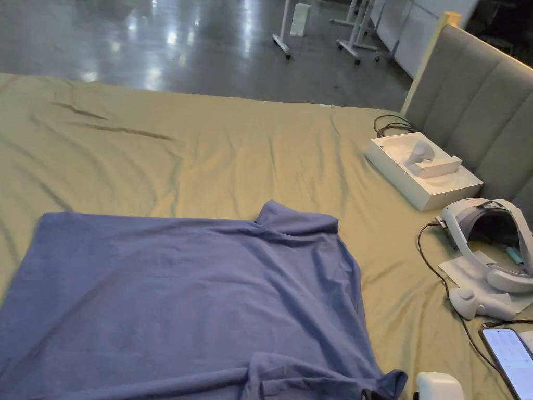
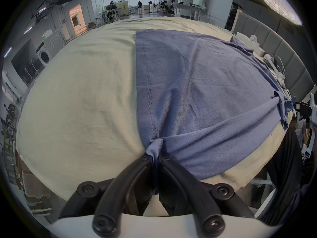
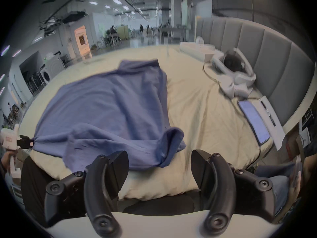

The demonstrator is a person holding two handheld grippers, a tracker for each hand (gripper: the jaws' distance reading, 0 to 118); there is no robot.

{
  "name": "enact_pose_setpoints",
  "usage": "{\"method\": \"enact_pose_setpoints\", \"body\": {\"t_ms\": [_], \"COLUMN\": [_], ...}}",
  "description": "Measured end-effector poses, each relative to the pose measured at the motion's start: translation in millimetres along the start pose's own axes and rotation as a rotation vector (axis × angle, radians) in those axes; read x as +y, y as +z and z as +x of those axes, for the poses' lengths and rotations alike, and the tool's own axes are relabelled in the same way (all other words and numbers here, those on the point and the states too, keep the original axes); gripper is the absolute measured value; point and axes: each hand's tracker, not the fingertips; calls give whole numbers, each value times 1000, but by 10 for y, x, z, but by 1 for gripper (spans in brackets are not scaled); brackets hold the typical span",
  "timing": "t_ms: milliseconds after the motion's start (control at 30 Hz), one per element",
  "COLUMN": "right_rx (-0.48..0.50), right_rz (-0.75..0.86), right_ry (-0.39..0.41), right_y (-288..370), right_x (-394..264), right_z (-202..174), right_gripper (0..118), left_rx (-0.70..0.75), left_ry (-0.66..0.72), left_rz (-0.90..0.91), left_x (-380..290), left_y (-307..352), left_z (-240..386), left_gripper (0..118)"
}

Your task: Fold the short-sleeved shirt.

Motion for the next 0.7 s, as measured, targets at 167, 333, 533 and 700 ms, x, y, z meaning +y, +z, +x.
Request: {"method": "enact_pose_setpoints", "body": {"t_ms": [167, 333, 533, 700], "right_rx": [20, 73, 79, 120], "right_rz": [-38, -24, 18, 59], "right_ry": [-76, -132, -75, -114], "right_y": [-245, -264, -176, -41], "right_x": [102, 136, 104, 84], "right_z": [96, 141, 42, 116], "right_gripper": [84, 29, 17, 17], "left_rx": [-7, -6, 6, -14], "left_ry": [12, 12, -43, -7], "left_rz": [4, 18, 96, 202], "left_x": [-14, -28, -123, -196], "left_y": [7, 2, 137, 393], "left_z": [-13, -27, 19, -20], "left_gripper": [6, 6, 6, 5]}}
